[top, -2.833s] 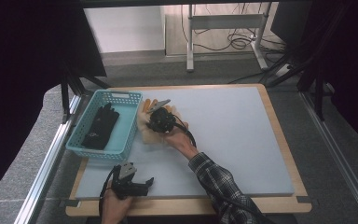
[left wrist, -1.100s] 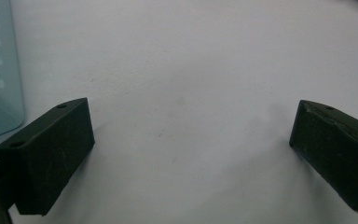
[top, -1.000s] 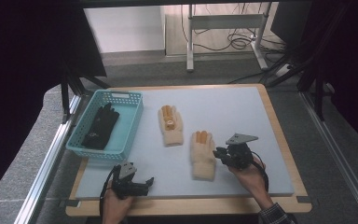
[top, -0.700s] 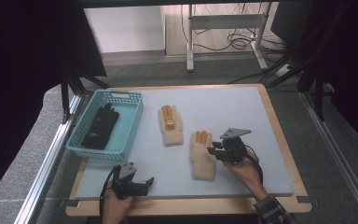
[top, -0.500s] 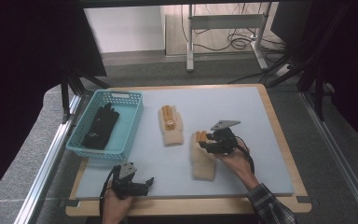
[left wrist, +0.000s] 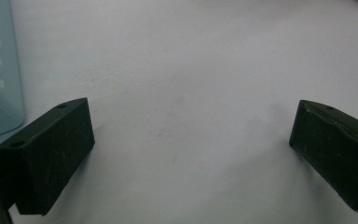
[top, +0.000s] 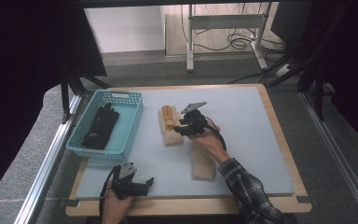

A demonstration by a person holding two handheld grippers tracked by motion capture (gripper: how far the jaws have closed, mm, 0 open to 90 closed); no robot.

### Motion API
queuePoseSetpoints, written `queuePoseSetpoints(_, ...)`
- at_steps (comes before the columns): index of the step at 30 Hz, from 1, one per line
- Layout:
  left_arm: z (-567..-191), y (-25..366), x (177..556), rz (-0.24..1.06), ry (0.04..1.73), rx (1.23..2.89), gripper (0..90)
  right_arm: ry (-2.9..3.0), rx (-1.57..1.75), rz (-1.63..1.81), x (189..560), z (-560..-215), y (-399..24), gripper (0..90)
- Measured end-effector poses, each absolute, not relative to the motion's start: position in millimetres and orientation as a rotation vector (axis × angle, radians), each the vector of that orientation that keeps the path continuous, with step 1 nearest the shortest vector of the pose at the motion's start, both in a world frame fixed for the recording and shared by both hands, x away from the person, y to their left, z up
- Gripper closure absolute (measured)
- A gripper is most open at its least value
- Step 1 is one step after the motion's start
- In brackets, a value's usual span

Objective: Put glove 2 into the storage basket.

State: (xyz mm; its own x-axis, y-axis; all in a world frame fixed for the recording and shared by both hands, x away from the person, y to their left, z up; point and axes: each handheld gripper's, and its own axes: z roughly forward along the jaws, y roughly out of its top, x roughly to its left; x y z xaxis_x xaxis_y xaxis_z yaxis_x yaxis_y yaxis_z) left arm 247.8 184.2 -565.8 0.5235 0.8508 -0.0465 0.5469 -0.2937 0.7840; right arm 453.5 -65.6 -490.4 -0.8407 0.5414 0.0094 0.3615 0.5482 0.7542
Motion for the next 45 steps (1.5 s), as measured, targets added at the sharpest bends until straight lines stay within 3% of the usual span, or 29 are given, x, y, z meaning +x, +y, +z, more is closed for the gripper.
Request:
queuePoseSetpoints(10, -566, 184, 248, 0.493, 1.137, 1.982, 0.0, 2.606, 0.757, 1.095, 483, -517, -29, 42.8)
queuePoseSetpoints(15, -566, 184, 248, 0.494, 1.136, 1.980, 0.0, 2.600, 0.756, 0.995, 484, -526, -20, 54.4)
queuePoseSetpoints(20, -566, 184, 248, 0.495, 1.137, 1.980, 0.0, 2.599, 0.803, 1.001, 480, -518, -25, 61.8)
queuePoseSetpoints(45, -566, 184, 248, 0.493, 1.137, 1.979, 0.0, 2.537, 0.744, 1.145, 412, -434, -76, 61.7)
